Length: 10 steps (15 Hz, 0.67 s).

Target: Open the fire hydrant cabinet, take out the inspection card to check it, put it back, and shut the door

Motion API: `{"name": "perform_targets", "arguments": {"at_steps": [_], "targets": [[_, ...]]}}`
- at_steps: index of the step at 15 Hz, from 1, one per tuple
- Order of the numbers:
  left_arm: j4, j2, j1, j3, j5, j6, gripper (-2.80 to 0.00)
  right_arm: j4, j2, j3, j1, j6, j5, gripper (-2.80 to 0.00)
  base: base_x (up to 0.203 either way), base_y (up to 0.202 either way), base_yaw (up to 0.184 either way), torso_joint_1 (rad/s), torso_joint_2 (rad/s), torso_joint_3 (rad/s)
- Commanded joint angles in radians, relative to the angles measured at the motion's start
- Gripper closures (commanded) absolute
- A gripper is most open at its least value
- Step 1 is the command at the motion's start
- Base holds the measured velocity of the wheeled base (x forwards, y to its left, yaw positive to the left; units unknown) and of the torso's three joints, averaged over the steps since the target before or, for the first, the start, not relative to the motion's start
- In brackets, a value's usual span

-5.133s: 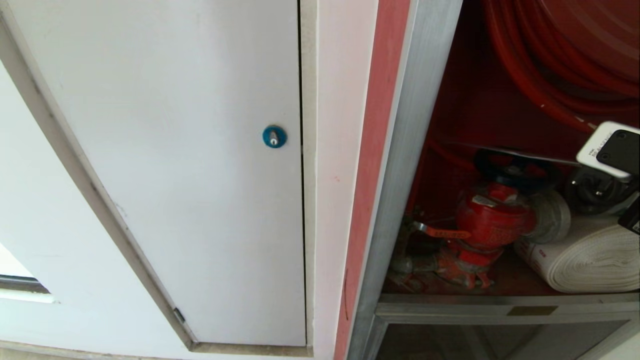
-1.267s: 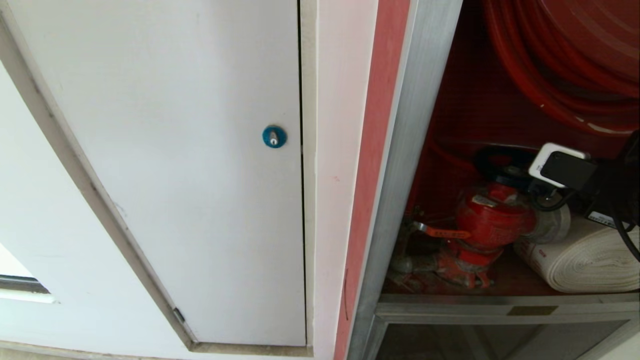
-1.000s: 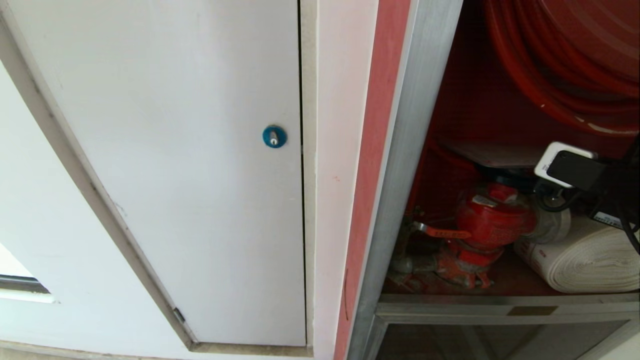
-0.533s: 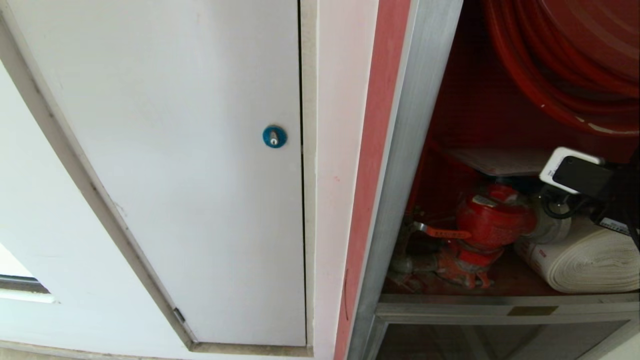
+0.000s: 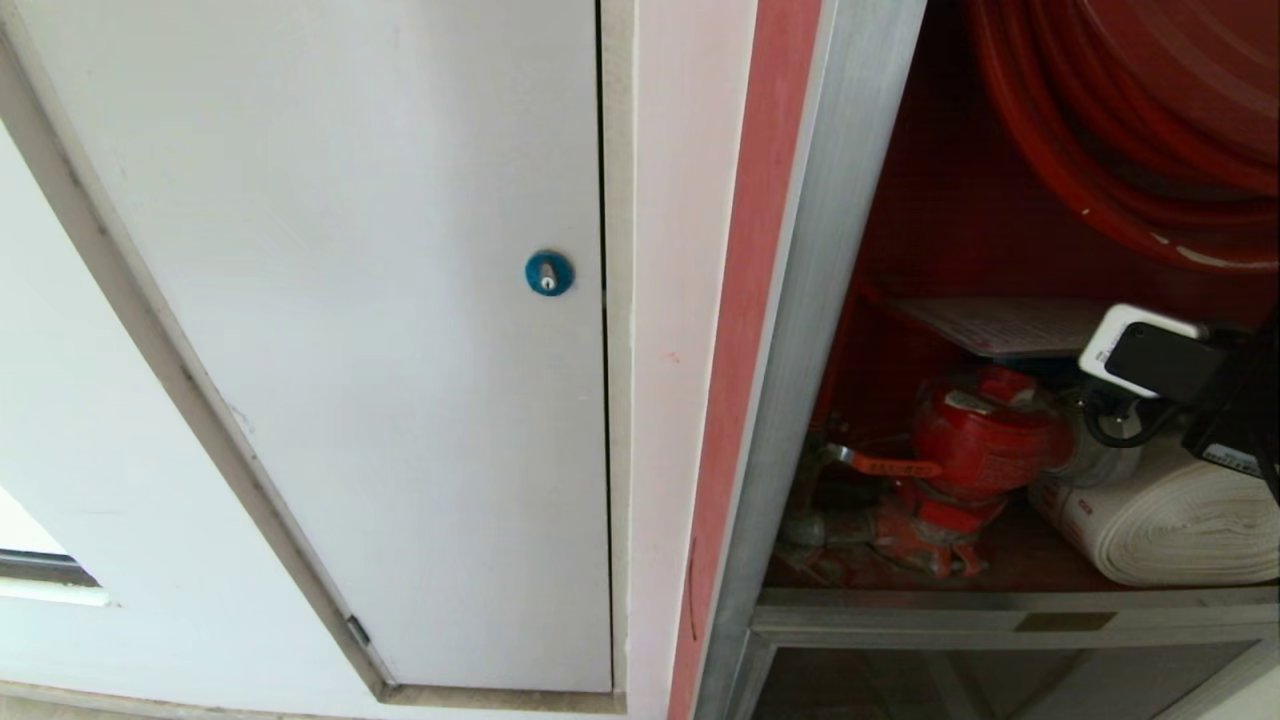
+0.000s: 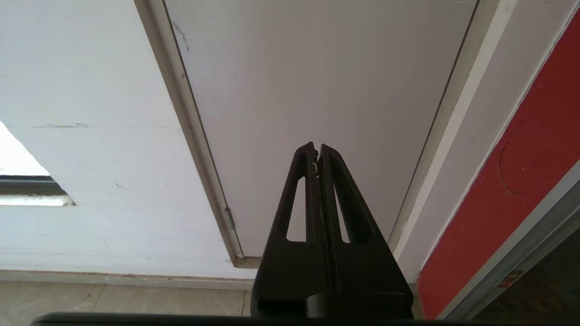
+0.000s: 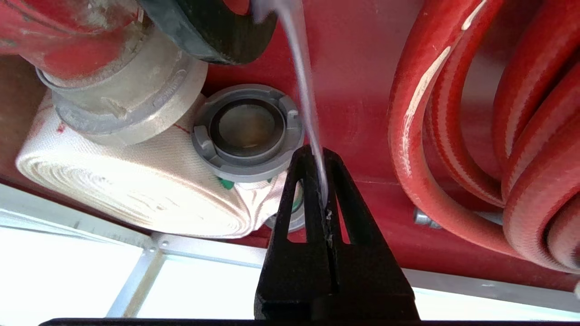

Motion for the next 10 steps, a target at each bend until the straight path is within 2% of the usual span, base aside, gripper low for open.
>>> {"name": "perform_targets", "arguments": {"at_steps": [1,10], "targets": [[-0.001,0.0,0.0,0.014,0.001,0.0,0.0,-0.003,-0.001,0.0,0.0,-0.011,-0.004,-2.8,0.0,0.0,0.0,0.0,0.0,0.0],[-0.001,0.0,0.0,0.014,0.0,0.0,0.0,-0.002,-0.007,0.003,0.0,-0.014,0.001,-2.8,0.0,0.0,0.0,0.0,0.0,0.0]]}}
